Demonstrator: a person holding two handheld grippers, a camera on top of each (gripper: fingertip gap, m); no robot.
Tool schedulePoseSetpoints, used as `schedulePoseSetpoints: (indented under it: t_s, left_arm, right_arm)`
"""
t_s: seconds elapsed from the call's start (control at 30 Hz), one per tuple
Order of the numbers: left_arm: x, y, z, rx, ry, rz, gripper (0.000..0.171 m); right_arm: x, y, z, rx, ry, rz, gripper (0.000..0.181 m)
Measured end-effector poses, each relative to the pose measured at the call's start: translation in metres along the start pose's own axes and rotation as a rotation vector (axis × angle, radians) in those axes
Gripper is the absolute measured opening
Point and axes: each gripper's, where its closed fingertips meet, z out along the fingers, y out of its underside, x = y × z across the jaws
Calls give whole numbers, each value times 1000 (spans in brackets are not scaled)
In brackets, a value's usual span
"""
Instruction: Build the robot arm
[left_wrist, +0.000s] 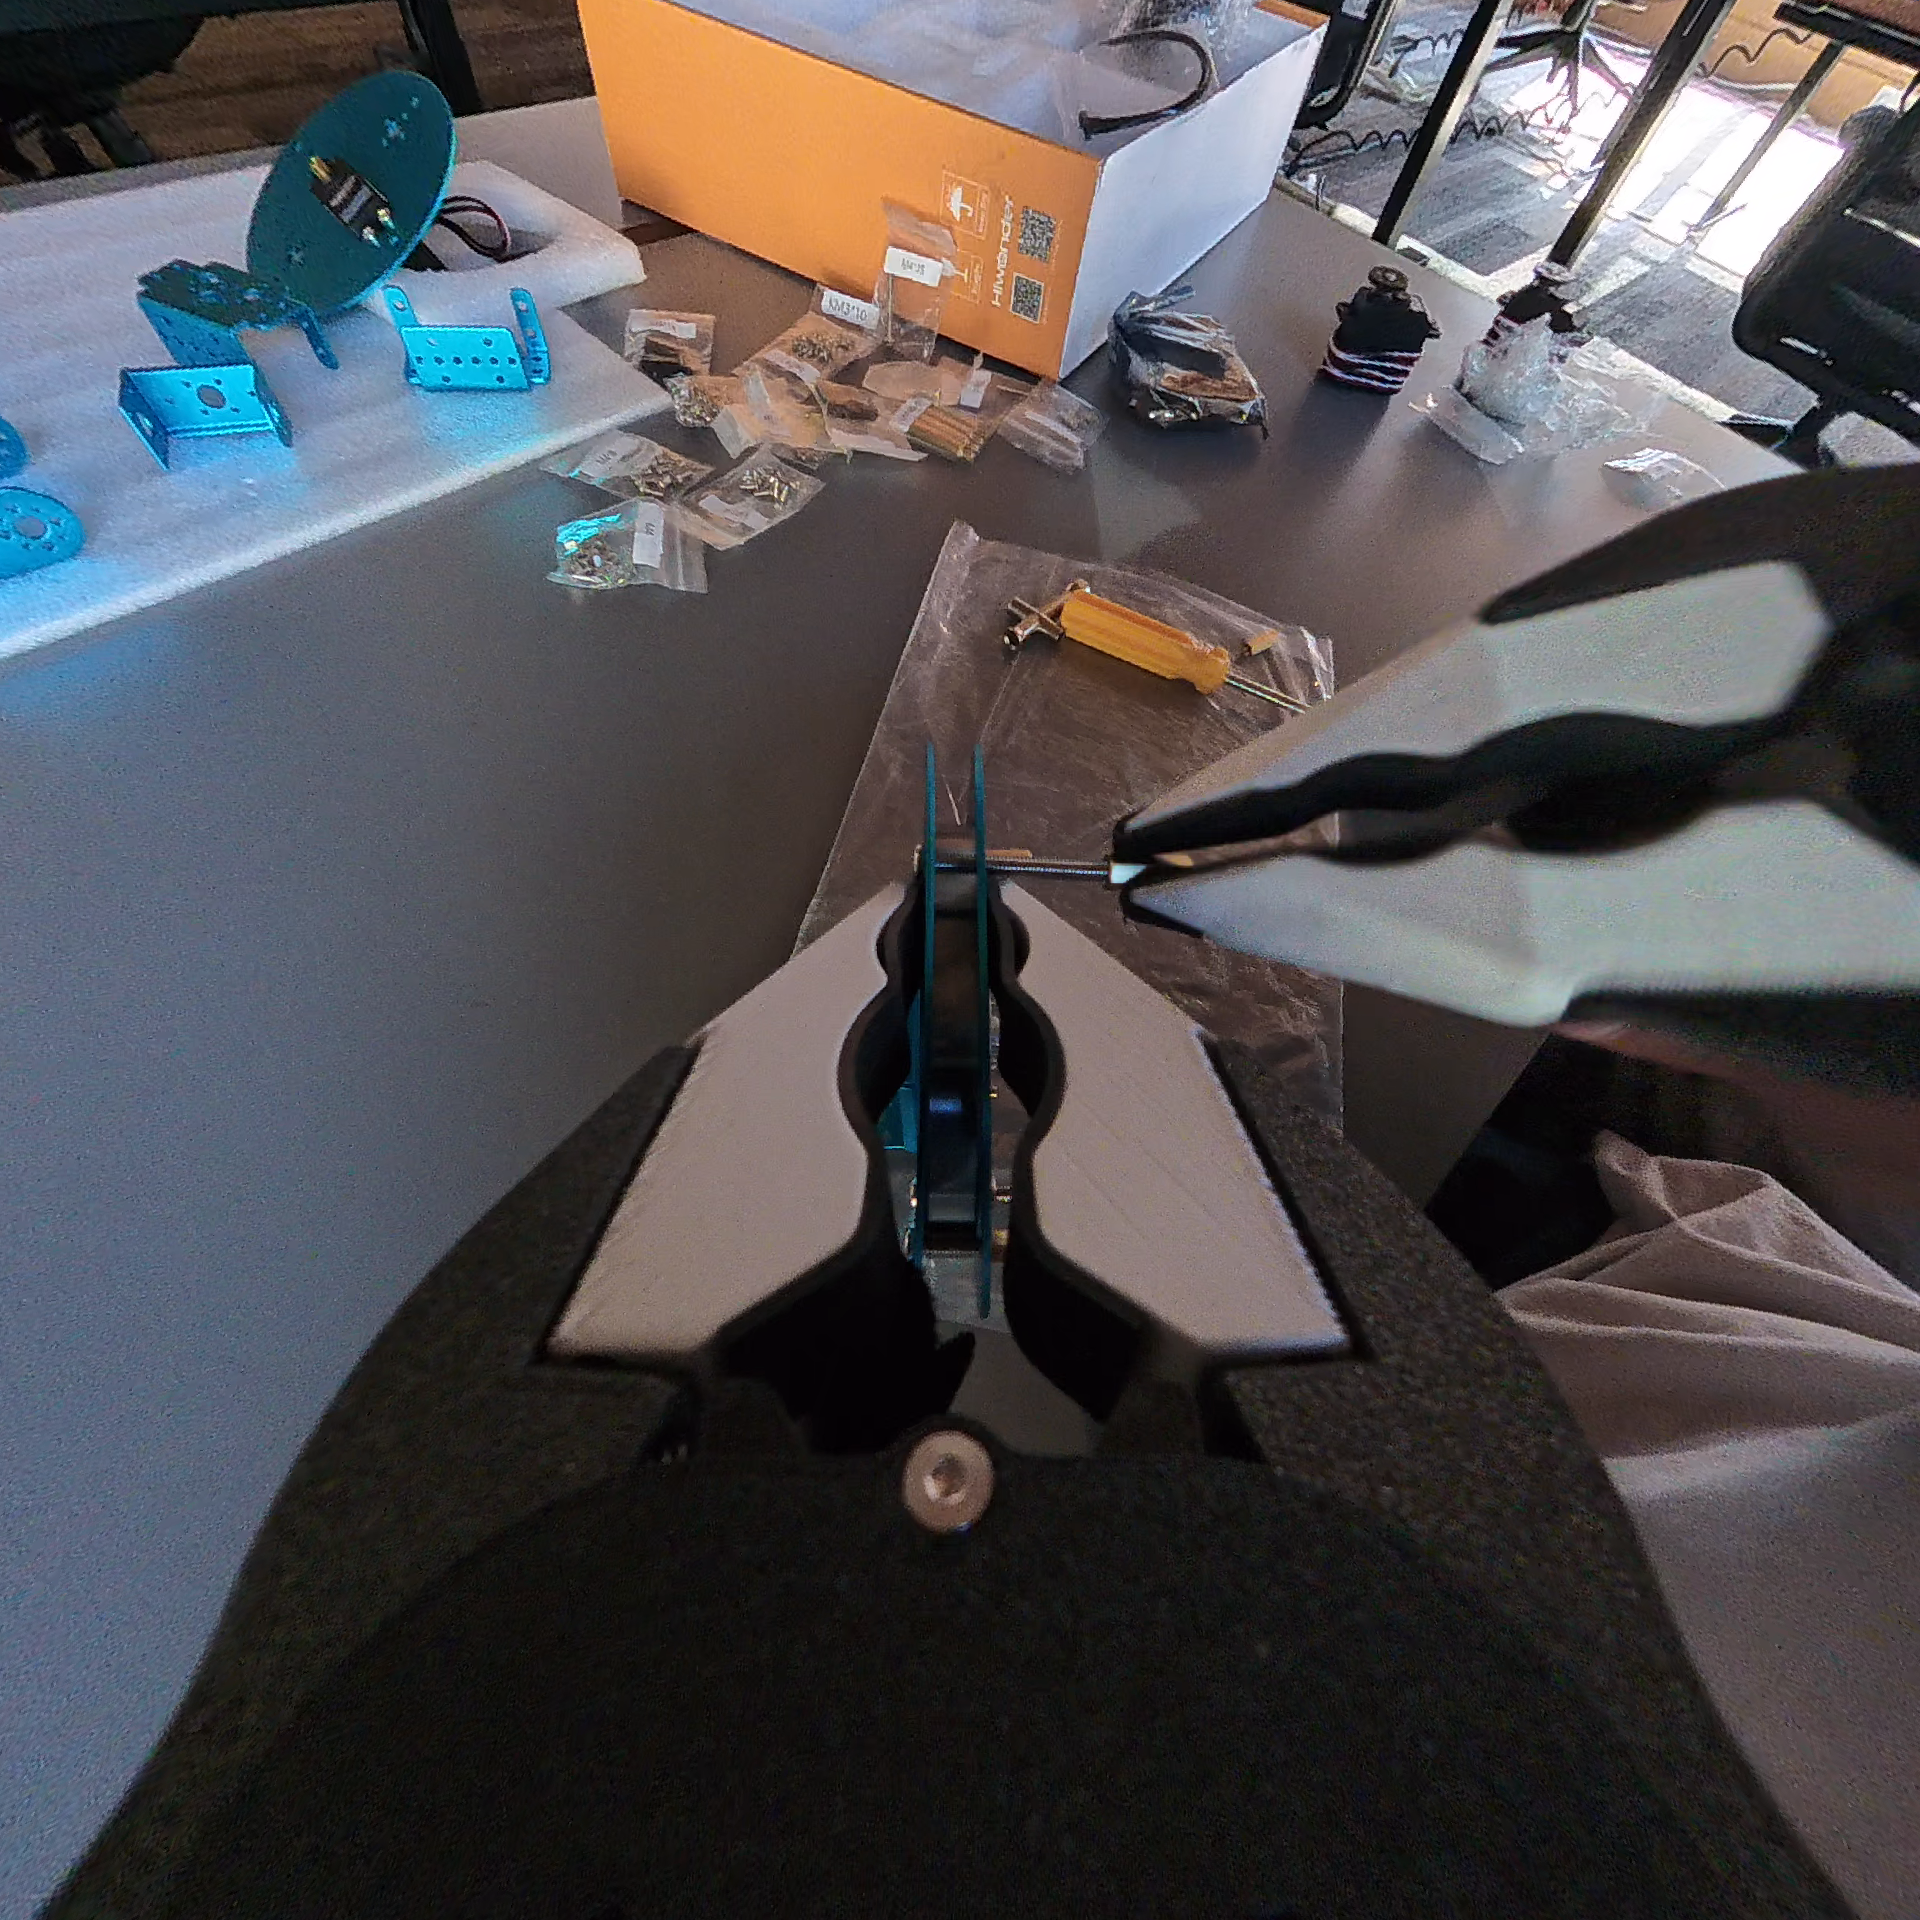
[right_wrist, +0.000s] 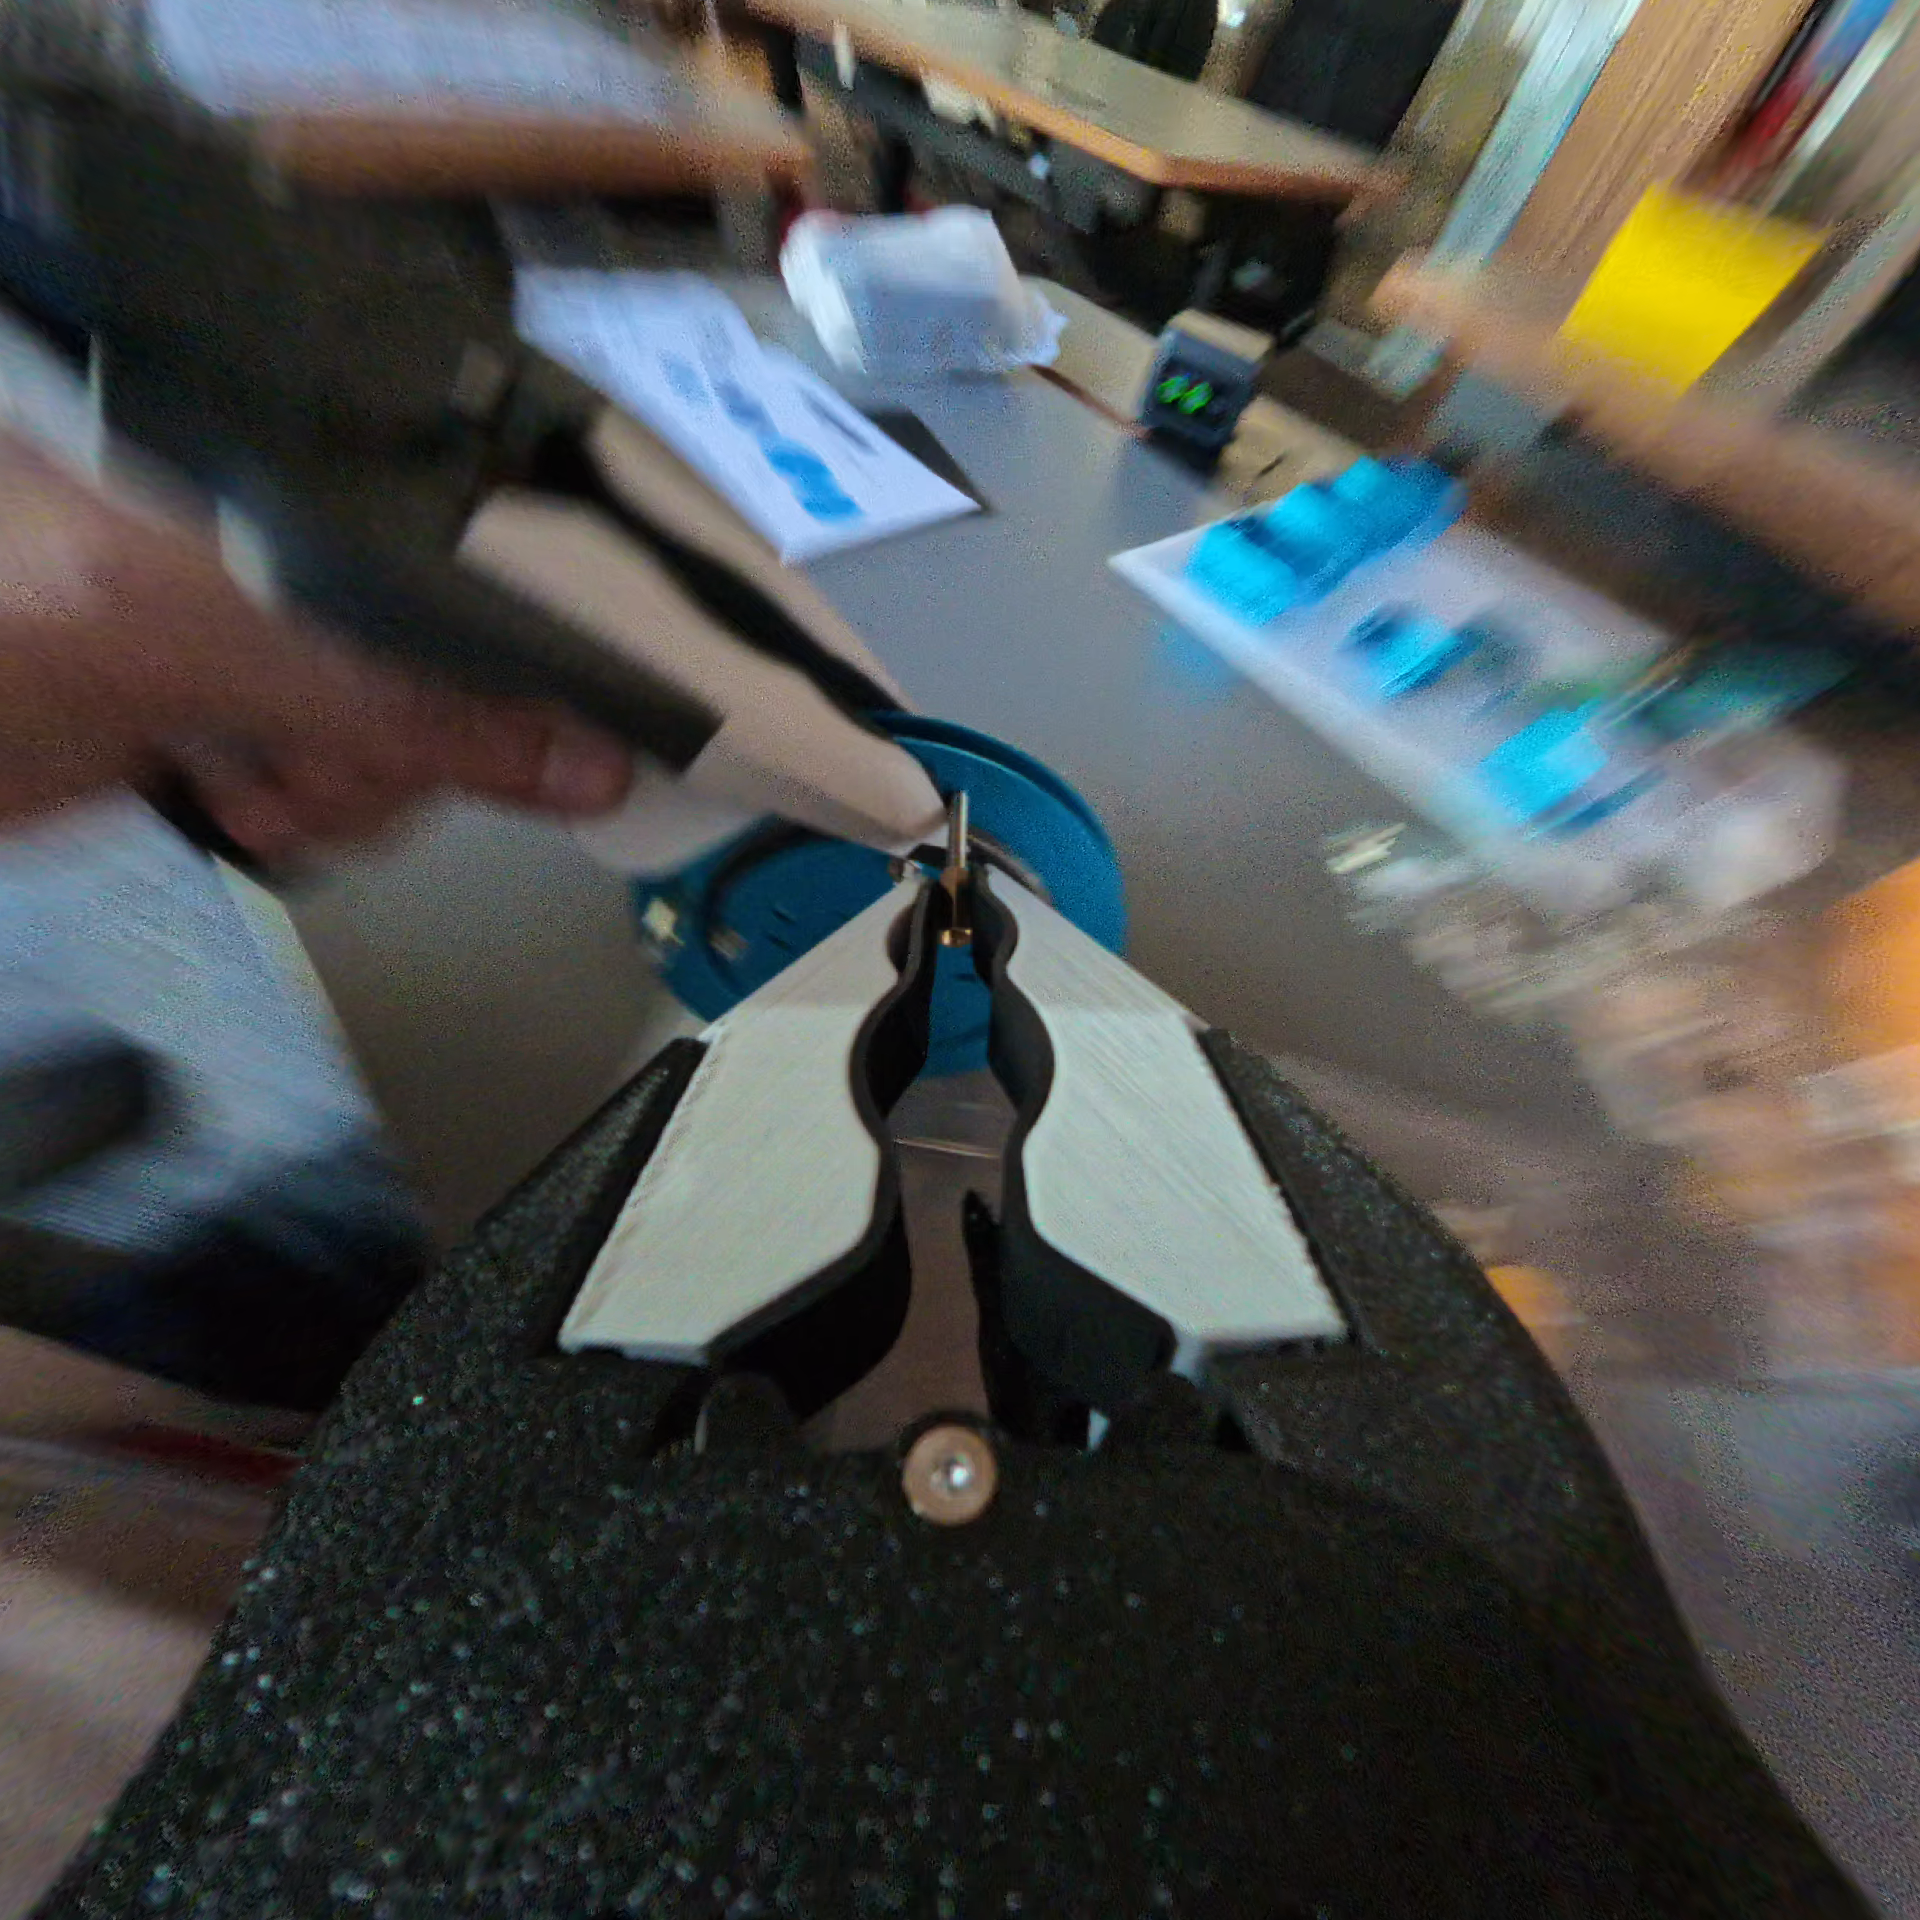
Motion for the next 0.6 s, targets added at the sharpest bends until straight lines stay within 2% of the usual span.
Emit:
schedulePoseSetpoints:
  t_s: [0.07, 0.13, 0.17, 0.2, 0.23, 0.3, 0.37, 0.43, 0.53, 0.6]
  left_arm:
    - [-1, -1, 1, -2, 11, -9, 9]
    - [-4, -1, 1, -13, 4, -11, 9]
    - [-5, -1, 1, -14, 2, -16, 9]
    - [-6, -1, 1, -11, 5, -23, 9]
    - [-6, -1, 1, -7, 10, -28, 9]
    - [-6, -1, 1, -1, -2, -25, 9]
    - [-7, 0, 0, 7, -8, -30, 9]
    - [-7, 0, -2, 15, -13, -33, 9]
    - [-5, 1, -2, 19, -13, -28, 9]
    - [-4, 1, -3, 18, -16, -17, 9]
  right_arm:
    - [2, -1, 1, -97, 221, -597, 4]
    - [1, -3, 4, -129, 379, -1050, 4]
    - [1, -4, 6, -119, 427, -1204, 5]
    - [2, -4, 7, -95, 450, -1279, 5]
    - [3, -5, 6, -55, 454, -1252, 5]
    - [6, -6, -1, 12, 410, -986, 14]
    - [8, -6, -9, 62, 303, -564, 31]
    - [4, 0, -11, 104, 92, -20, 38]
    - [-4, -4, -9, 219, -317, 773, 42]
    - [-5, -6, -5, 250, -541, 1116, 39]
